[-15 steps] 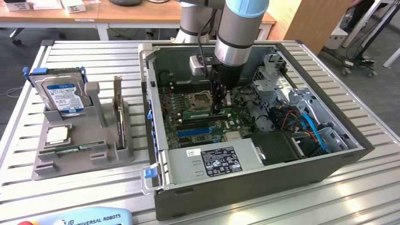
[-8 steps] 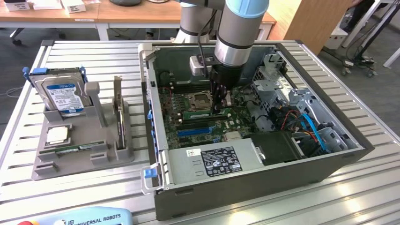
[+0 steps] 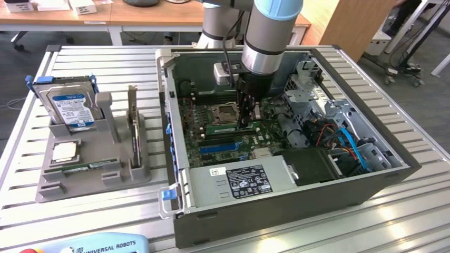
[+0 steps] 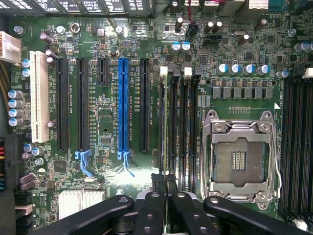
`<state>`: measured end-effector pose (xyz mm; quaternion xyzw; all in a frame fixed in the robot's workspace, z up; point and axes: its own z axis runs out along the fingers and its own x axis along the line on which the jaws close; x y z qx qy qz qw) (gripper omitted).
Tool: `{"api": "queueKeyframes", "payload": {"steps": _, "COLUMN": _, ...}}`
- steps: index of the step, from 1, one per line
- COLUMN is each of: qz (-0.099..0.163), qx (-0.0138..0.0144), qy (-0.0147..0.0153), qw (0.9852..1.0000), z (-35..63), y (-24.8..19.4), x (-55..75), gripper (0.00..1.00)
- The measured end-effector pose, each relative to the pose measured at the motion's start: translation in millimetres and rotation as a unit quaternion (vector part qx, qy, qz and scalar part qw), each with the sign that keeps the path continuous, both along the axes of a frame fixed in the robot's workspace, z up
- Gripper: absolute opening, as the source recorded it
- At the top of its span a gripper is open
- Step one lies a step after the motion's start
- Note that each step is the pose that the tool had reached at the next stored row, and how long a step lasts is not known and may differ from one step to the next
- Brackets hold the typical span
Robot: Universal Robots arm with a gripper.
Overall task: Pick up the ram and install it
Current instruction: 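Insert the ram into the slot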
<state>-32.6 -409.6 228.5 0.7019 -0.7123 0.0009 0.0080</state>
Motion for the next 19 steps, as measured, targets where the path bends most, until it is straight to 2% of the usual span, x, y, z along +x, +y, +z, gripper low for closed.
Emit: {"api": "queueKeyframes", "payload": {"steps": 19, "qz": 0.002, "qx": 0.0001, "qy": 0.0000, "qw": 1.0000, "z": -2.2, "y": 0.0, "x": 0.0, "gripper": 0.12}}
